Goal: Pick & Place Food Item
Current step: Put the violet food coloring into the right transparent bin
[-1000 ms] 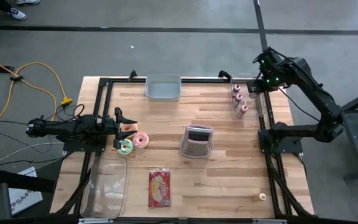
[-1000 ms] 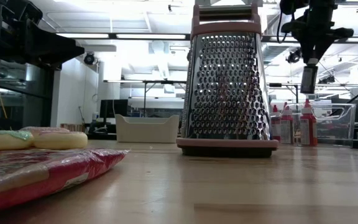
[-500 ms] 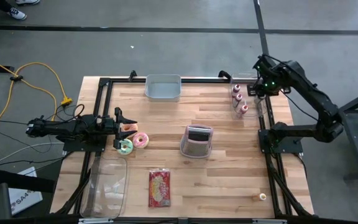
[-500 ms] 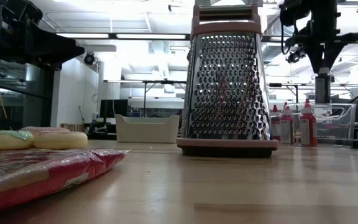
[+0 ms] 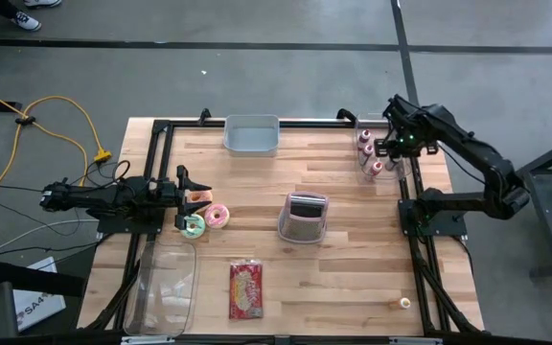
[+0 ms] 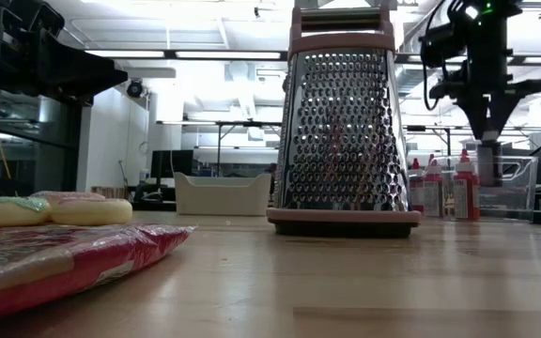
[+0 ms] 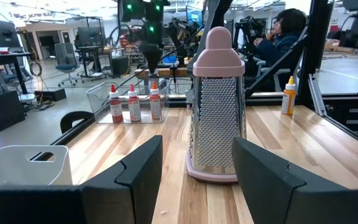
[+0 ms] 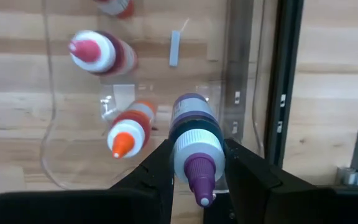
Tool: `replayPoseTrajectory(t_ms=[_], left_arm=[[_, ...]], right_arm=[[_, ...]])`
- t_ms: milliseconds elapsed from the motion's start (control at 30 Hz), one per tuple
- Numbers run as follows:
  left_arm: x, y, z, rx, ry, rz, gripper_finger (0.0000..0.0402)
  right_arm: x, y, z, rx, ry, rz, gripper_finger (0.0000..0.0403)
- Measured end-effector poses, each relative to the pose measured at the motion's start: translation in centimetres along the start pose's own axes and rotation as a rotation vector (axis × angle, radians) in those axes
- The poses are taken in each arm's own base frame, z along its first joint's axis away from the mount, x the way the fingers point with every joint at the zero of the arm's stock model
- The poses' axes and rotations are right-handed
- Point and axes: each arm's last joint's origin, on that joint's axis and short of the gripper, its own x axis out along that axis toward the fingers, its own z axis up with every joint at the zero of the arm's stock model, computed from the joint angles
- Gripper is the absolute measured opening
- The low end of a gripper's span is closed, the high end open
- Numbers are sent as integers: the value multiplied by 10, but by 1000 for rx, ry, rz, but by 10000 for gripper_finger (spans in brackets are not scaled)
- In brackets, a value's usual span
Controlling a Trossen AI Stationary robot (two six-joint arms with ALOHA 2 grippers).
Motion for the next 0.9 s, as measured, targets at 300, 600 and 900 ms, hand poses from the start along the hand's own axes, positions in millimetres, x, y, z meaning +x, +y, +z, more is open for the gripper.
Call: replayPoseTrajectory(t_ms=[300, 600, 900], left_arm=[[0, 0, 0, 0, 0, 0, 188], [0, 0, 0, 0, 0, 0, 188], [0, 0, 0, 0, 0, 0, 188]], right_arm=[[23, 2, -2, 7, -3, 14, 107], [40, 1, -7, 25, 20, -2, 107], [53, 1, -10, 26, 35, 12, 107]])
